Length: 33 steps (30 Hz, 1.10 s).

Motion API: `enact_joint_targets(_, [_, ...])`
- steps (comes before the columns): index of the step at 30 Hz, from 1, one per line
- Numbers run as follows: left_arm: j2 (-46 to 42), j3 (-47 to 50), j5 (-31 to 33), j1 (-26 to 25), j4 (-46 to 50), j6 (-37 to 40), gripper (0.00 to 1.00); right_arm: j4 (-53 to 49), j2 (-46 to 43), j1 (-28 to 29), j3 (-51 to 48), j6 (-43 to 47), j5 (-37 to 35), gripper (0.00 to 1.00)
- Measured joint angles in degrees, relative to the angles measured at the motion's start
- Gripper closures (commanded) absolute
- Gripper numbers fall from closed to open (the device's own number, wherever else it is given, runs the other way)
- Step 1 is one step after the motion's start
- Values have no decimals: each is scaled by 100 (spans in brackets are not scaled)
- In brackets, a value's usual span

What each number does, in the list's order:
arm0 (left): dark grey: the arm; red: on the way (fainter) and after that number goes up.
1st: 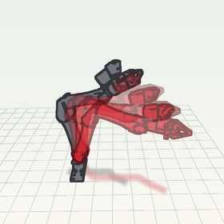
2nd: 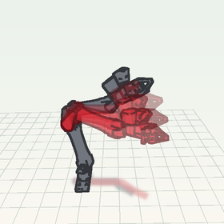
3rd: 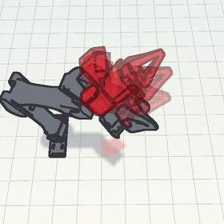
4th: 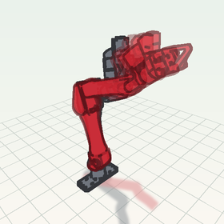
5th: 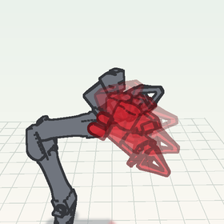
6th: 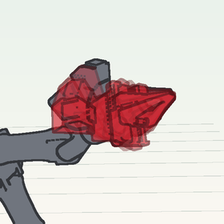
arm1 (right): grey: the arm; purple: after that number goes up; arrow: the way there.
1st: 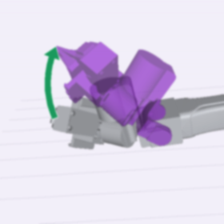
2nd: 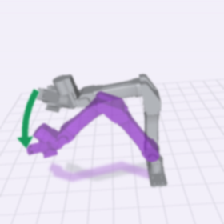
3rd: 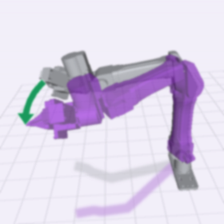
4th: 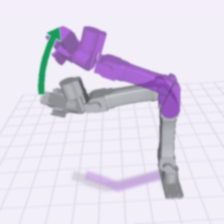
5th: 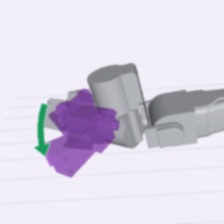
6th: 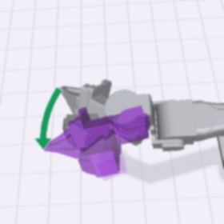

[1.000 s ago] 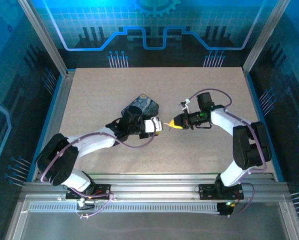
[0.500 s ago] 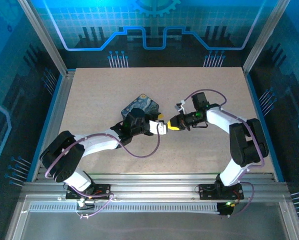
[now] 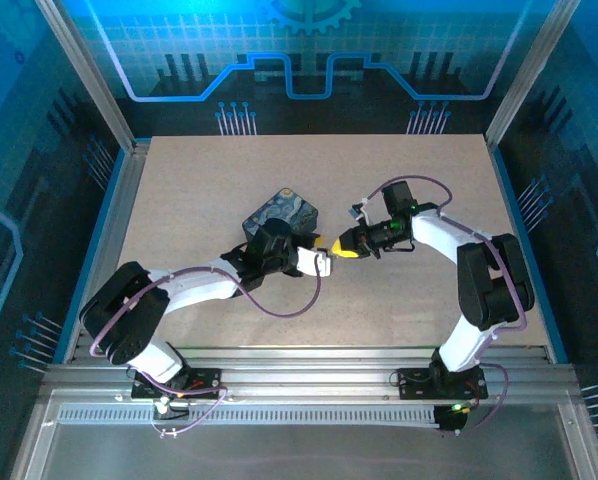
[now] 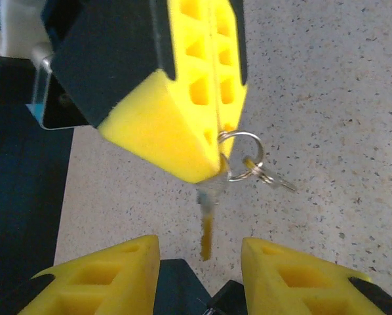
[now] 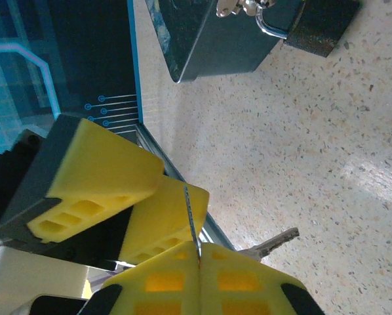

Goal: Unlock a padlock with a key

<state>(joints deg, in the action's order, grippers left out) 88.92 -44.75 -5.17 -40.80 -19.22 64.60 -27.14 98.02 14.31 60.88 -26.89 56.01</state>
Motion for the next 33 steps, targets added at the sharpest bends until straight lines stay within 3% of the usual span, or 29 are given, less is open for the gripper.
enact_joint_targets(20, [160, -9, 131, -55, 26, 61, 75, -35, 15, 109, 35, -46, -13, 100])
enact_joint_targets(29, [216, -9, 201, -74, -103, 160, 93, -7, 17, 146, 35, -120, -4, 100])
enact_joint_targets(33, [216, -9, 243, -74, -101, 164, 100, 9, 39, 144, 35, -186, -7, 94])
